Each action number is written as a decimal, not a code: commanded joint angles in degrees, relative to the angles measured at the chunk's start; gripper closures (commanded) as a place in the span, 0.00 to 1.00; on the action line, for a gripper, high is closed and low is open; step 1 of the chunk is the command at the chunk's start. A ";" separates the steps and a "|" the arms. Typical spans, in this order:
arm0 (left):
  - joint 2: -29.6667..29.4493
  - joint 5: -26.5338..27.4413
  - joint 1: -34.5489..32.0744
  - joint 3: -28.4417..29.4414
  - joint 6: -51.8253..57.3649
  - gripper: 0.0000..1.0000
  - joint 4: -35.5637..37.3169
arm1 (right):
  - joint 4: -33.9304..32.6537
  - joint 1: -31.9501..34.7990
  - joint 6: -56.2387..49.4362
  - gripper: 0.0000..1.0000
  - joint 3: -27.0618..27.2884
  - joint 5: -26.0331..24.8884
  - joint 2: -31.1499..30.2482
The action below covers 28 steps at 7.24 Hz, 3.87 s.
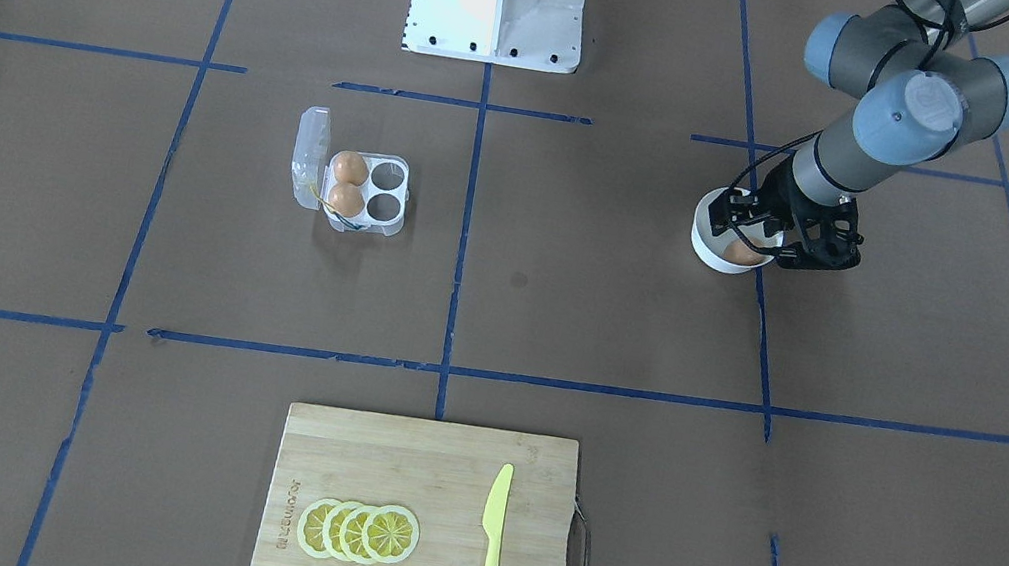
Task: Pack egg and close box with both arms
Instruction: 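Move the left gripper down over the white bowl to the brown egg, then close the left gripper around the brown egg inside the bowl, then lift the egg with the left gripper and carry it toward the carton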
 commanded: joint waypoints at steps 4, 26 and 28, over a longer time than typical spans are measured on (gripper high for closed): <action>-0.15 0.00 0.09 1.82 0.00 0.21 0.00 | 0.00 0.03 0.04 0.00 0.06 0.05 0.00; -0.33 4.22 -6.21 -4.68 -0.09 1.00 0.61 | 0.09 0.03 0.04 0.00 0.58 0.05 0.09; -0.77 4.22 -6.51 -5.39 0.09 1.00 0.61 | 0.09 0.03 0.04 0.00 0.50 0.05 0.09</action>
